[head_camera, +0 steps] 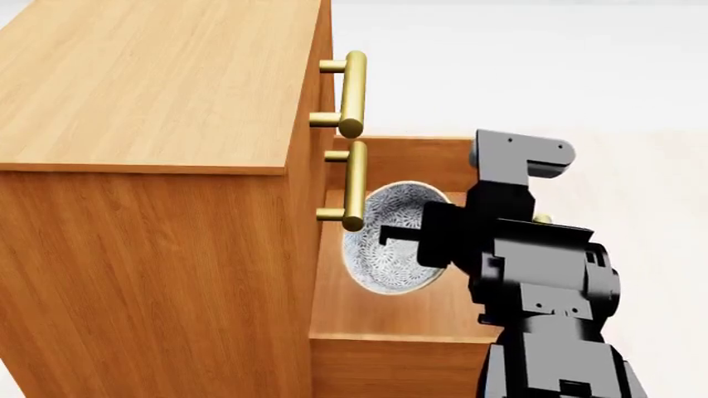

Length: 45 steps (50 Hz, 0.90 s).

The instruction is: Put the bowl in the bottom drawer of the cabinet and close it.

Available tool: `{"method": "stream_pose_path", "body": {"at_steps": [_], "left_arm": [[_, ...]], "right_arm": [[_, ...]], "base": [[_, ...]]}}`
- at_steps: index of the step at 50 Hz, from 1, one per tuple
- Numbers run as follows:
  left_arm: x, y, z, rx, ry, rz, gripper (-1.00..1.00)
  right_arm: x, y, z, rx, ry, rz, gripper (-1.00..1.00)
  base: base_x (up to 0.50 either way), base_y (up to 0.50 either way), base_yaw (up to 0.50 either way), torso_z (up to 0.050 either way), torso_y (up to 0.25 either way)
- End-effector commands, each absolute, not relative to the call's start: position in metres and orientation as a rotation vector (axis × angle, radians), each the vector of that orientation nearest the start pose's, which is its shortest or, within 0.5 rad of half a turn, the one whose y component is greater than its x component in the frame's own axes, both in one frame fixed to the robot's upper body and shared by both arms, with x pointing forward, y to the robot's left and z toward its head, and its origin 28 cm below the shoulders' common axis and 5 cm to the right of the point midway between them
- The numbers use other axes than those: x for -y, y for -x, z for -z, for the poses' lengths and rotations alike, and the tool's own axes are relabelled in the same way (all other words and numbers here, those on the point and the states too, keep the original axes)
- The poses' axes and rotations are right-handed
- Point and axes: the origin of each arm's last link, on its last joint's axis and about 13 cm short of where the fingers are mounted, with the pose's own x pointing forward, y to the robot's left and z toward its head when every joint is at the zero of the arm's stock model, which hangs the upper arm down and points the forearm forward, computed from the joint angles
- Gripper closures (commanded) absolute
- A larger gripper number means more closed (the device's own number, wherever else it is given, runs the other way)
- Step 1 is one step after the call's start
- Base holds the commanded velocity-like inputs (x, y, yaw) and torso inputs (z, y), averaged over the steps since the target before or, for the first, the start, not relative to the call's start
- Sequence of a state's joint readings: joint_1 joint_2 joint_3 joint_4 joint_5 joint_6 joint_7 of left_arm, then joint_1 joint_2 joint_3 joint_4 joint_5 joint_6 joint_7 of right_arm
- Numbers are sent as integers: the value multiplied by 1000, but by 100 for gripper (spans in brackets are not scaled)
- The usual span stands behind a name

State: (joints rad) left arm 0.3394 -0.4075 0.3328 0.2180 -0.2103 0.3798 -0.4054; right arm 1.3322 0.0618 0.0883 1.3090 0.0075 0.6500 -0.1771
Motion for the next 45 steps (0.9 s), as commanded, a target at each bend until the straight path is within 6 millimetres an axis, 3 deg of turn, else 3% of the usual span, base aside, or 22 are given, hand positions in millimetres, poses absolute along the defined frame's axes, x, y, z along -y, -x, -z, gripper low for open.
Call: {"method": "stream_pose_path", "body": {"at_steps": [1, 32, 33, 45], "left_arm": [[-220, -120, -20, 144, 16, 9, -100], [-220, -120, -18, 145, 17, 9, -100], [-220, -120, -18, 145, 17, 9, -100], [-220, -120, -19, 145, 17, 10, -100]], "right_arm": [[119, -407, -159, -641, -192, -153, 100], [118, -404, -154, -681, -222, -151, 100], [118, -404, -154, -679, -222, -151, -100], [120, -406, -153, -644, -164, -181, -100]], "base": [[0, 0, 0, 0, 0], [0, 0, 0, 0, 0], [0, 0, 0, 0, 0], [0, 0, 0, 0, 0]]}}
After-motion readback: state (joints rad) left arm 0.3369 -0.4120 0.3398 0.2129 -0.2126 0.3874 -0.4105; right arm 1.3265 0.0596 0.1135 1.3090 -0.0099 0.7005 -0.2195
